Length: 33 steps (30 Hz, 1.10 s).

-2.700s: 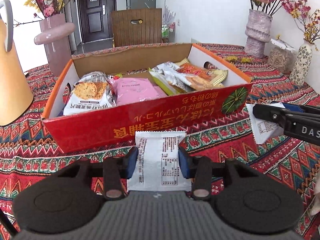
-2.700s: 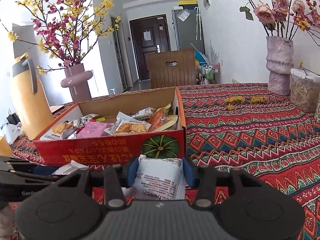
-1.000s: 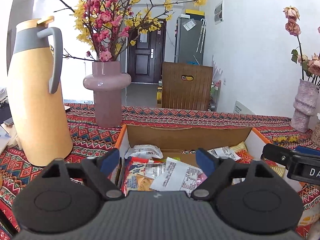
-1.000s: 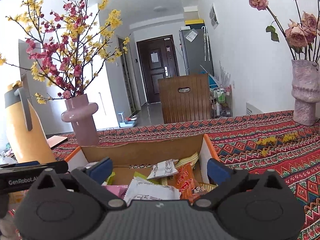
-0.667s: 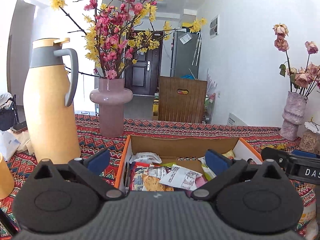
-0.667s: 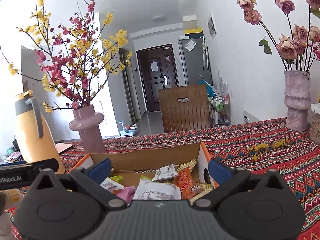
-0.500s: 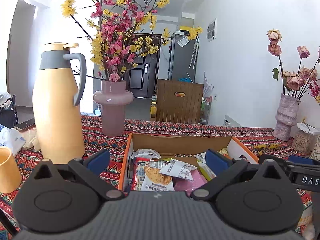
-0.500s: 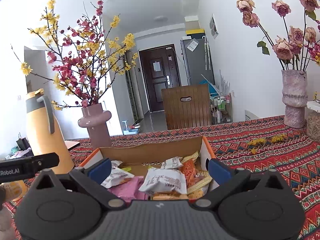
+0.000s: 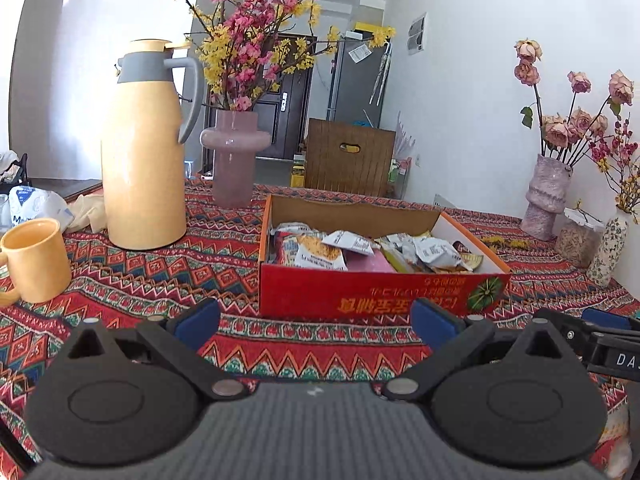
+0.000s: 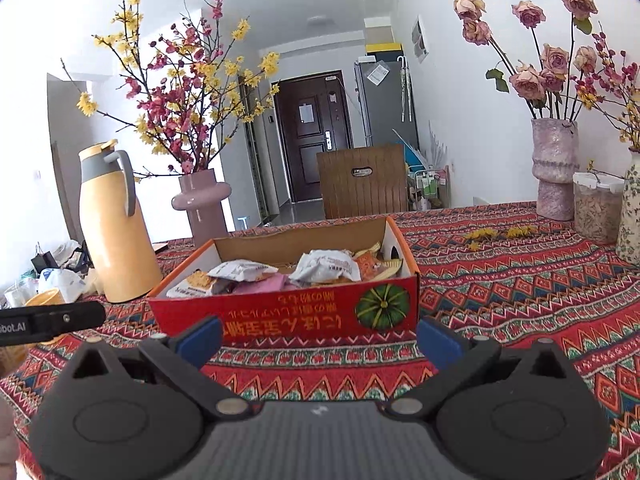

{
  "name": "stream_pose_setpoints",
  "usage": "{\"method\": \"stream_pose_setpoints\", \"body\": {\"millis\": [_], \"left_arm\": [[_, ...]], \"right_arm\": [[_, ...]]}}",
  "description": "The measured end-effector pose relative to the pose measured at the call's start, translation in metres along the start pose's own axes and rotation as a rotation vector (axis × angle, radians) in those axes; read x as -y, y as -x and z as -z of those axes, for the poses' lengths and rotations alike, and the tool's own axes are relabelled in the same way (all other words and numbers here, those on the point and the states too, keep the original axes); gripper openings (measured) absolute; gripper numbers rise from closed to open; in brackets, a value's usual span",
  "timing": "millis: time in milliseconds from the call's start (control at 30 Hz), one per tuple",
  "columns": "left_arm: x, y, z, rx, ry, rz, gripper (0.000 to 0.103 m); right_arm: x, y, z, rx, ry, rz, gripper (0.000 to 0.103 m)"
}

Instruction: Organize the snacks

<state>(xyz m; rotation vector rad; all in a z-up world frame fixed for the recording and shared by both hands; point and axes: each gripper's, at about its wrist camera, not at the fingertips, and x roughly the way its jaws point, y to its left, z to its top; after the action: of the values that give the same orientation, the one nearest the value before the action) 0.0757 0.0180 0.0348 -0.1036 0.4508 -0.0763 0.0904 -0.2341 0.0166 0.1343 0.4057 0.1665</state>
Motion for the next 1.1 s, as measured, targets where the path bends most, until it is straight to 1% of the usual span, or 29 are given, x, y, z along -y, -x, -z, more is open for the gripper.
{"method": "stream_pose_setpoints", "body": {"millis": [200,367,1100], "left_arm": [[-0.002,0.011,0.022,-0.047,-0.006,-0.003,0.103],[-0.002,0.016,0.033,-0.067,-0.014,-0.006,0.103],[0.002,0.014,0.040,-0.079,-0.027,-0.008,0.103]], "right_arm": [[-0.001,0.023,0.022,-0.029,-0.002,-0.009,0.103],[-0.002,0.028,0.032,-0.049,0.005,-0.014,0.103],[-0.001,0.024,0.037,-0.073,0.009,-0.008,0.103]]}}
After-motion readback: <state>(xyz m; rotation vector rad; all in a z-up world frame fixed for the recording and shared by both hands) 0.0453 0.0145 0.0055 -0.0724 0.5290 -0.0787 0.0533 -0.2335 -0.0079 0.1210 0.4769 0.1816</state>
